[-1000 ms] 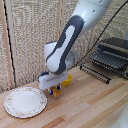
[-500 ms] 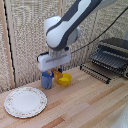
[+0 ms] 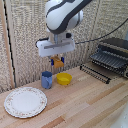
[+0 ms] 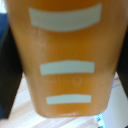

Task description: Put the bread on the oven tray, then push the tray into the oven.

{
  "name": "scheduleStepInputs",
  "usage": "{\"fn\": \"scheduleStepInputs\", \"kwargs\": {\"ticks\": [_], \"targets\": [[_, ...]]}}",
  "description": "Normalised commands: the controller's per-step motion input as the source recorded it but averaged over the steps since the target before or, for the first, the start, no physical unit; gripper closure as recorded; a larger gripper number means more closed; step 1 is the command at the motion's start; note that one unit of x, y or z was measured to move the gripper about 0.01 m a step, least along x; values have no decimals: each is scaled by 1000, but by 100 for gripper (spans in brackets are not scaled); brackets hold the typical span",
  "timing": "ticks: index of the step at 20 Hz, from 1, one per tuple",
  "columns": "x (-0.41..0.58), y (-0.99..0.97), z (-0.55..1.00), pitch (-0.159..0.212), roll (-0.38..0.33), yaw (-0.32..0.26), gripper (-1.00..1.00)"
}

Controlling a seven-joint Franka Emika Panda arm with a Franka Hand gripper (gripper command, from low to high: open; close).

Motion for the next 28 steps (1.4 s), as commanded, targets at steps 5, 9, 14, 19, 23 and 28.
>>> {"fn": "scheduleStepInputs", "kwargs": {"ticks": [5,9,14,19,23,28], "targets": [[213,0,454,-17,-107,-335,100],[219,-89,381,-40,-59,-321,100],[220,-179,342,-46,-21,-304,100],[120,-509,358,2,0,-237,100],[0,-699,195,75,0,-186,100],[0,-865,91,69,0,-124,100]]}}
